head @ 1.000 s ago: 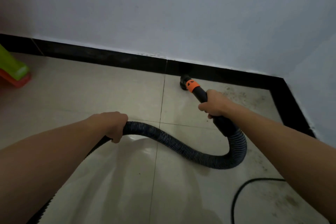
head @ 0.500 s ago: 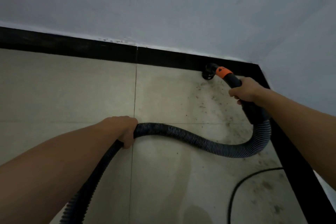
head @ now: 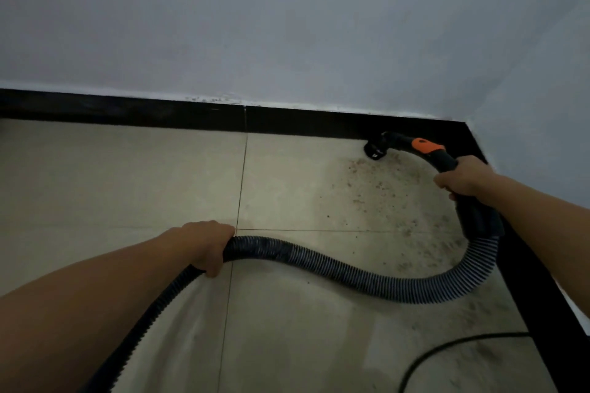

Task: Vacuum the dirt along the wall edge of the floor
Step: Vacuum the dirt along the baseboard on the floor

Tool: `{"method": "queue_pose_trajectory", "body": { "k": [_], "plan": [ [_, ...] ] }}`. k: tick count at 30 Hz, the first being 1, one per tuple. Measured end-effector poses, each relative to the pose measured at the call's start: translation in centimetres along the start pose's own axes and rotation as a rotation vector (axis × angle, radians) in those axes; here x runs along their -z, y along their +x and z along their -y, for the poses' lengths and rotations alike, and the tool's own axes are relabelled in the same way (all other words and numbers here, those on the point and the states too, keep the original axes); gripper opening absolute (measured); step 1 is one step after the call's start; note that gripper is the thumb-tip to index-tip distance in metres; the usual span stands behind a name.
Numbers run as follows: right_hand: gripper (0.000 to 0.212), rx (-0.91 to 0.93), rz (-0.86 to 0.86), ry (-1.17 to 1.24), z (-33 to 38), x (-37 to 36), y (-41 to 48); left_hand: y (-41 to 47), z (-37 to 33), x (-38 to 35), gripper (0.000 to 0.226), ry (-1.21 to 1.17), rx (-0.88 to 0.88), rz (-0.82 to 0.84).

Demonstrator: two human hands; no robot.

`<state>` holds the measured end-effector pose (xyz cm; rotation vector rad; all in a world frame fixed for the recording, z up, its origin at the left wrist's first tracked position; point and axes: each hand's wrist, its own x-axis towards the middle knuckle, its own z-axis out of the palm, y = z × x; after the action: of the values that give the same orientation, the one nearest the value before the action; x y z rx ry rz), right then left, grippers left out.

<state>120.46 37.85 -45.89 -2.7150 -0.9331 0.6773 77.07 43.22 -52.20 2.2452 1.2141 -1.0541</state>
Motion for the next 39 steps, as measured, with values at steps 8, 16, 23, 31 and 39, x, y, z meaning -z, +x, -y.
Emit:
{"method": "queue_pose_trajectory", "body": {
  "k": [8,16,23,31,39],
  "plan": [
    [0.032,0.062,0.090,0.014,-3.7,-0.4,-3.3,-0.8,-4.2,0.5,0.059,0.165,0.003,0.009],
    [0.037,0.078,0.049,0.081,-3.4,-2.4,-4.1,-3.3,-3.6,1.0,0.052,0.175,0.097,-0.021],
    [0.034,0.155,0.152,0.065,-2.0,-3.8,-4.7,-5.1,-2.0,0.0,0.054,0.177,0.122,-0.008],
    [0.031,0.115,0.159,0.002,-6.0,-1.5,-5.6,-4.1,-5.2,1.5,0.048,0.173,0.008,-0.062],
    [0.013,0.117,0.241,0.005,-7.6,-0.5,-7.3,-4.2,-5.0,1.3,0.049,0.198,-0.025,-0.041]
  ]
}}
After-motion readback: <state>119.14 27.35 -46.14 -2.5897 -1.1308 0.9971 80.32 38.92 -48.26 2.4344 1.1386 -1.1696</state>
